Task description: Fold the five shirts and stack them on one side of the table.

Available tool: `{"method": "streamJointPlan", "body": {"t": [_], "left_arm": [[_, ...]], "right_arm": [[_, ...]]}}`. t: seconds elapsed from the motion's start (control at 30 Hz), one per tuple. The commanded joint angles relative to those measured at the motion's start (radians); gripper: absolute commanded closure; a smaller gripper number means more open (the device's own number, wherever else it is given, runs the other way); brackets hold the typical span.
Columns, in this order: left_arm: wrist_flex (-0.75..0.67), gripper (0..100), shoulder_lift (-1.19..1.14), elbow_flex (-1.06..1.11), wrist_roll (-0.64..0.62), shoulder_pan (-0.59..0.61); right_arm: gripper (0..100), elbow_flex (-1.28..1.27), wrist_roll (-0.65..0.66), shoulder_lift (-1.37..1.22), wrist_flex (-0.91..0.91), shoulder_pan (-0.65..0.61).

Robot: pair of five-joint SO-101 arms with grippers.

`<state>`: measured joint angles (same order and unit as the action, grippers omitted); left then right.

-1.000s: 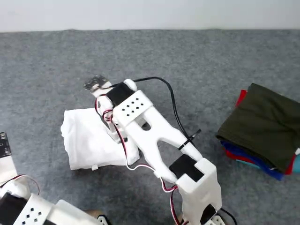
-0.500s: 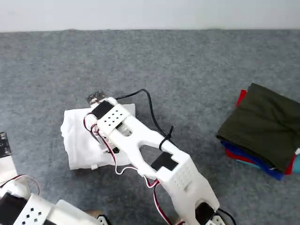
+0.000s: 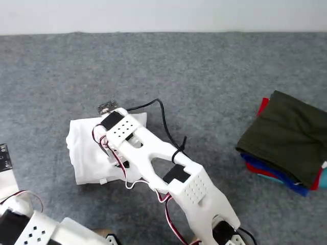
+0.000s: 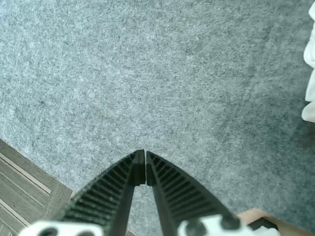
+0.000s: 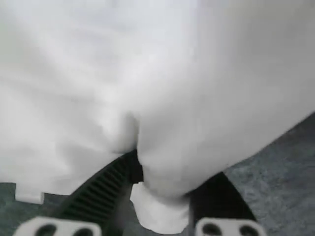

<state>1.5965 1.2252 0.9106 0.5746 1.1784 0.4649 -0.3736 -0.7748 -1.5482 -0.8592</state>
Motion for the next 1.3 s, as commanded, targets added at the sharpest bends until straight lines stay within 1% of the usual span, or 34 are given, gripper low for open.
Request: {"method": "streamJointPlan", "body": {"t": [0.0,0.03,0.13,0.2,0.27,0.33,0.4,0.57,0.63,0.67,0.8,0.97,1.03,1.2,1.27], "left_arm": [[-0.015,98,0.006,-0.012,-0.009,0.002],[-0.015,98,0.006,-0.012,-0.009,0.002],[-0.018,98,0.006,-0.012,-0.009,0.0],[-0.018,98,0.006,-0.012,-0.009,0.0],[-0.02,98,0.006,-0.01,-0.009,0.0],[-0.02,98,0.006,-0.008,-0.009,0.0],[-0.021,98,0.006,-0.008,-0.009,0.0],[-0.021,98,0.006,-0.008,-0.009,0.0],[-0.021,98,0.006,-0.008,-0.009,0.0],[-0.021,98,0.006,-0.007,-0.009,0.0],[-0.021,98,0.006,-0.007,-0.009,0.0],[-0.018,98,0.006,-0.007,-0.009,0.0],[-0.018,98,0.006,-0.007,-0.009,0.0],[-0.015,98,0.006,-0.005,-0.009,0.0],[-0.015,98,0.006,-0.005,-0.009,0.0]], "right_arm": [[96.3,-0.015,0.043,-0.004,-0.079,0.038],[98.8,-0.015,0.058,0.008,-0.101,0.045],[99.1,-0.015,0.129,0.059,-0.183,0.077],[98.8,-0.018,0.216,0.097,-0.242,0.117],[98.8,-0.049,0.336,0.142,-0.249,0.182],[98.8,-0.094,0.496,0.189,-0.246,0.26],[98.8,-0.123,0.695,0.223,-0.246,0.343],[98.8,-0.126,1.307,0.236,-0.243,0.538],[98.8,-0.126,1.475,0.236,-0.206,0.595],[98.8,-0.126,1.528,0.236,-0.168,0.618],[98.9,-0.126,1.682,0.234,0.01,0.67],[98.9,-0.13,1.821,0.234,0.285,0.67],[98.9,-0.13,1.83,0.234,0.341,0.653],[98.0,-0.129,1.829,0.246,0.355,0.622],[94.1,-0.124,1.829,0.248,0.354,0.624]]}}
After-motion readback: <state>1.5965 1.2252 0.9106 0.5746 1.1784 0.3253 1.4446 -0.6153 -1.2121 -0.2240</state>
